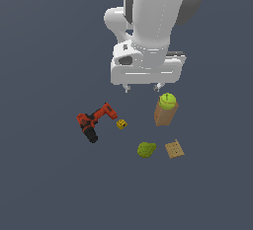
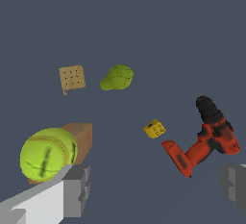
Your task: Pick up a designated object from a clutter of objects.
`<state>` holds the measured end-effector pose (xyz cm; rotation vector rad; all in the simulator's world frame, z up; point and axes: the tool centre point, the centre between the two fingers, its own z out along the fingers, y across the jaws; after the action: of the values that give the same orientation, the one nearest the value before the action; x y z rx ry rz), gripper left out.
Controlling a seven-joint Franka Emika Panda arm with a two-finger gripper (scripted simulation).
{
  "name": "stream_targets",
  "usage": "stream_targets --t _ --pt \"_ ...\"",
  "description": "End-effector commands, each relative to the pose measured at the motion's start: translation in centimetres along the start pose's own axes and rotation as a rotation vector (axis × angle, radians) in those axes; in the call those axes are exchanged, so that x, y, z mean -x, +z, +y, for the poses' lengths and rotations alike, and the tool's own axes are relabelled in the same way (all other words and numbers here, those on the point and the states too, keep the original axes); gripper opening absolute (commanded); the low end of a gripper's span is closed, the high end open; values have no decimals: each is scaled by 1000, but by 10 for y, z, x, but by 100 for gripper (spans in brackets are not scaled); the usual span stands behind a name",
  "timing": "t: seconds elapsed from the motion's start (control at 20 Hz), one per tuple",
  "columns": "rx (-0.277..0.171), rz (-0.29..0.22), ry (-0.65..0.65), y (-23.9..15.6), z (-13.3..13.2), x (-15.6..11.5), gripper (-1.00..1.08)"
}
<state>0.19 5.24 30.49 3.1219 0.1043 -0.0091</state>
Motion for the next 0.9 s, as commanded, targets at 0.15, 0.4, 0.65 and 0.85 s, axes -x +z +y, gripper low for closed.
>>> stream_targets --t 0.15,0.4,0.65,0.85 --pt "-6 3 14 18 -48 6 100" --pt "-12 5 26 32 -87 15 100" --pt "-16 6 34 41 -110 22 100" --pt "-18 6 37 44 -118 25 100"
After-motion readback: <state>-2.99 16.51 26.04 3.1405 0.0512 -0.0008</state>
